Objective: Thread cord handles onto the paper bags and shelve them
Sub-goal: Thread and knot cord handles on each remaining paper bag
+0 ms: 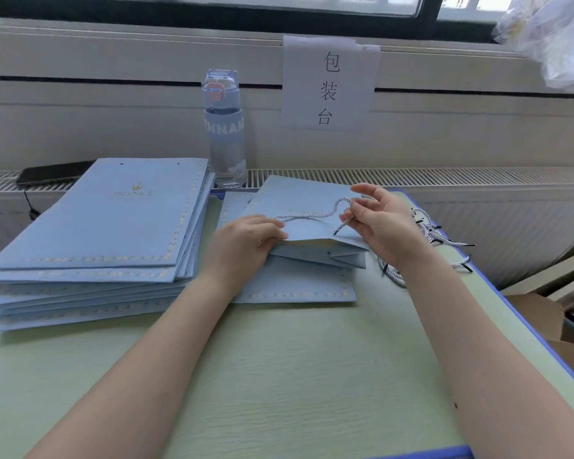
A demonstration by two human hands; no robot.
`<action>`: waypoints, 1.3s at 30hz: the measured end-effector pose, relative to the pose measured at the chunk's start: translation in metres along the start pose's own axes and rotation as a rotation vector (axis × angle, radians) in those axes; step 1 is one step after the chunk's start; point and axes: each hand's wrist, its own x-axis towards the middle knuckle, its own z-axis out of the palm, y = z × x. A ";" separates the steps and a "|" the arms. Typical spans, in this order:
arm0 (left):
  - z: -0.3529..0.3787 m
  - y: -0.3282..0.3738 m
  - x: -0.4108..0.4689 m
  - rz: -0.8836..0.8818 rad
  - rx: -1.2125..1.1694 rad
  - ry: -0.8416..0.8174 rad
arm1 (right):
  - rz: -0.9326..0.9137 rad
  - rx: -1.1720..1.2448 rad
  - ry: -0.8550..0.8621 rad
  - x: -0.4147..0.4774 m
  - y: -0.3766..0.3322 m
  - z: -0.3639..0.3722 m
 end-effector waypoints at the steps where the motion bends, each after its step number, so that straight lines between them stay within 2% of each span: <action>1: -0.001 0.001 0.000 -0.019 -0.009 0.008 | 0.001 0.001 0.005 0.000 0.002 0.002; 6: -0.003 0.001 -0.004 0.021 0.062 0.005 | 0.019 0.027 -0.041 0.001 0.001 -0.002; 10: -0.001 0.008 -0.004 -0.217 0.014 -0.227 | 0.046 -0.044 -0.090 0.000 0.003 0.000; 14: 0.000 0.003 -0.005 -0.401 0.054 -0.420 | -0.114 0.024 -0.093 -0.003 0.003 0.003; 19: 0.002 -0.002 -0.003 -0.312 0.107 -0.421 | -0.276 0.292 -0.023 -0.005 -0.010 -0.002; 24: 0.001 -0.004 0.001 -0.285 0.162 -0.432 | -0.271 0.471 0.005 -0.006 -0.011 0.001; 26: 0.000 -0.004 0.001 -0.281 0.138 -0.430 | -0.266 0.474 0.005 -0.005 -0.010 0.000; 27: 0.000 -0.004 0.000 -0.279 0.126 -0.430 | -0.283 0.384 0.012 -0.005 -0.009 -0.003; 28: 0.000 -0.004 -0.001 -0.274 0.123 -0.432 | -0.320 0.191 0.026 -0.005 -0.010 -0.006; 30: 0.001 -0.004 -0.003 -0.261 0.139 -0.435 | -0.406 -0.407 0.055 -0.005 -0.010 -0.014; 32: 0.002 -0.006 -0.003 -0.248 0.143 -0.424 | -0.406 -0.828 -0.005 -0.006 -0.009 -0.017; 36: 0.002 -0.008 -0.002 -0.221 0.140 -0.443 | -0.108 -1.145 -0.401 -0.009 0.000 -0.011; 39: 0.003 -0.008 -0.001 -0.225 0.156 -0.455 | -0.008 -1.271 -0.513 -0.007 0.009 -0.007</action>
